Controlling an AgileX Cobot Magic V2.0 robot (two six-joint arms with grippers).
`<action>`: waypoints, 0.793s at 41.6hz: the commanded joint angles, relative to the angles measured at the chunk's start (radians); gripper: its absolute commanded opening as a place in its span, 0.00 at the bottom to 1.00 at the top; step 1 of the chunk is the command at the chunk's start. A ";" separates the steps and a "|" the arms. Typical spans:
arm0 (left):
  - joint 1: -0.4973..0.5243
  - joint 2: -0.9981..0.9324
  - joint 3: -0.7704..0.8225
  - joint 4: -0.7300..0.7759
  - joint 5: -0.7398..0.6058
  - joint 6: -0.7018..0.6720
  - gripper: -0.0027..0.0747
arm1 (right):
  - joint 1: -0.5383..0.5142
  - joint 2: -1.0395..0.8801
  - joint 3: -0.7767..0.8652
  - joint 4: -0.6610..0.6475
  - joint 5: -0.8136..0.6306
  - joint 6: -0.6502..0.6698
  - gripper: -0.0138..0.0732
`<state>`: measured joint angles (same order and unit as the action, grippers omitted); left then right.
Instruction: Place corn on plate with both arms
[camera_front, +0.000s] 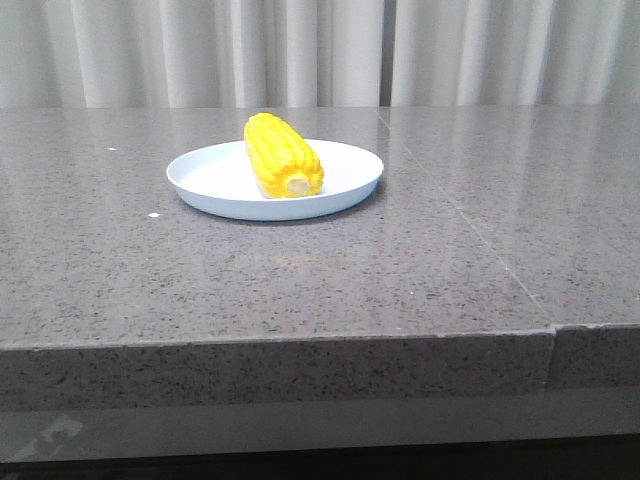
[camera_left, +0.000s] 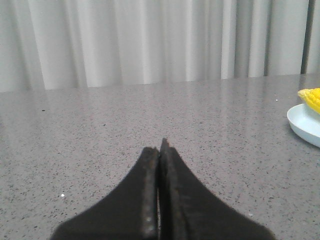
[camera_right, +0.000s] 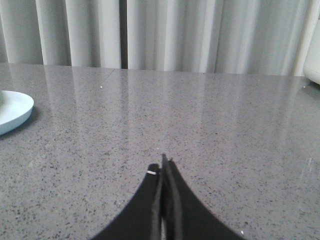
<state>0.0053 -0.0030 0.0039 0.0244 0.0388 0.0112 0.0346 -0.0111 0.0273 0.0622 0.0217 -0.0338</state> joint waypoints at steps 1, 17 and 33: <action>0.000 -0.021 0.004 -0.008 -0.085 -0.011 0.01 | -0.006 -0.011 -0.017 0.001 -0.102 0.034 0.08; 0.000 -0.021 0.004 -0.008 -0.085 -0.011 0.01 | -0.006 -0.011 -0.017 -0.018 -0.108 0.040 0.08; 0.000 -0.021 0.004 -0.008 -0.085 -0.011 0.01 | -0.006 -0.011 -0.017 -0.018 -0.108 0.040 0.08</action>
